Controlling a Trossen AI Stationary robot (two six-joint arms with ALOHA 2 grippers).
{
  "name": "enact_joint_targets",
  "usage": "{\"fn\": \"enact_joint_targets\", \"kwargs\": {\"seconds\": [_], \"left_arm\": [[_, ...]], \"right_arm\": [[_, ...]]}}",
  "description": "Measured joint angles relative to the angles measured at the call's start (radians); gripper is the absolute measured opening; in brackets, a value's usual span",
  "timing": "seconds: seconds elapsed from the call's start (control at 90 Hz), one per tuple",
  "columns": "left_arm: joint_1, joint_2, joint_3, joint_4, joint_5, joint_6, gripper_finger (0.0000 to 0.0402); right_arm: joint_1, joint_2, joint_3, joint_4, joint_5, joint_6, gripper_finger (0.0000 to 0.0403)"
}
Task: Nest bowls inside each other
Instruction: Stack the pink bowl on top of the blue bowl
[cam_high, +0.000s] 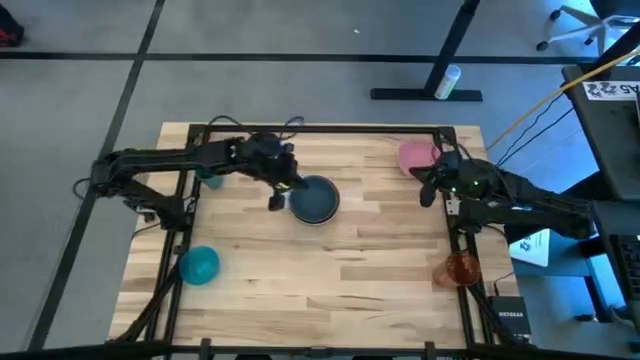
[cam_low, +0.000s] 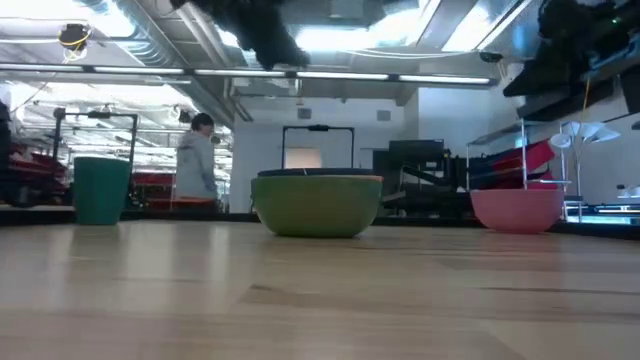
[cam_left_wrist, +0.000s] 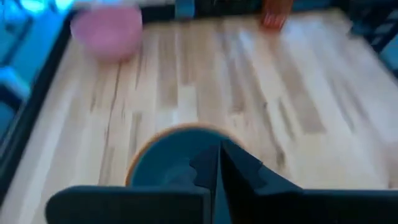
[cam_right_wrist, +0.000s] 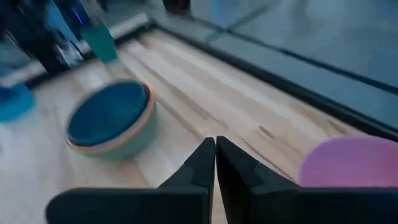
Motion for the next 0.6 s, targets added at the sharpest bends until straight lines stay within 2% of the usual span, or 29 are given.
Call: {"fn": "enact_joint_targets", "kwargs": {"seconds": [0.222,0.378,0.6], "left_arm": [[0.033,-0.12,-0.208,0.297,0.146,-0.052,0.0],[0.06,-0.167,-0.325,0.422,0.152,-0.1,0.0],[0.104,-0.212,-0.431,0.512,0.175,-0.131,0.0]], "right_arm": [[0.0,-0.087,-0.107,0.202,-0.024,-0.021,0.0],[0.0,-0.085,-0.136,0.284,-0.014,-0.039,0.0],[0.0,-0.024,-0.132,0.267,0.037,-0.04,0.0]]}}
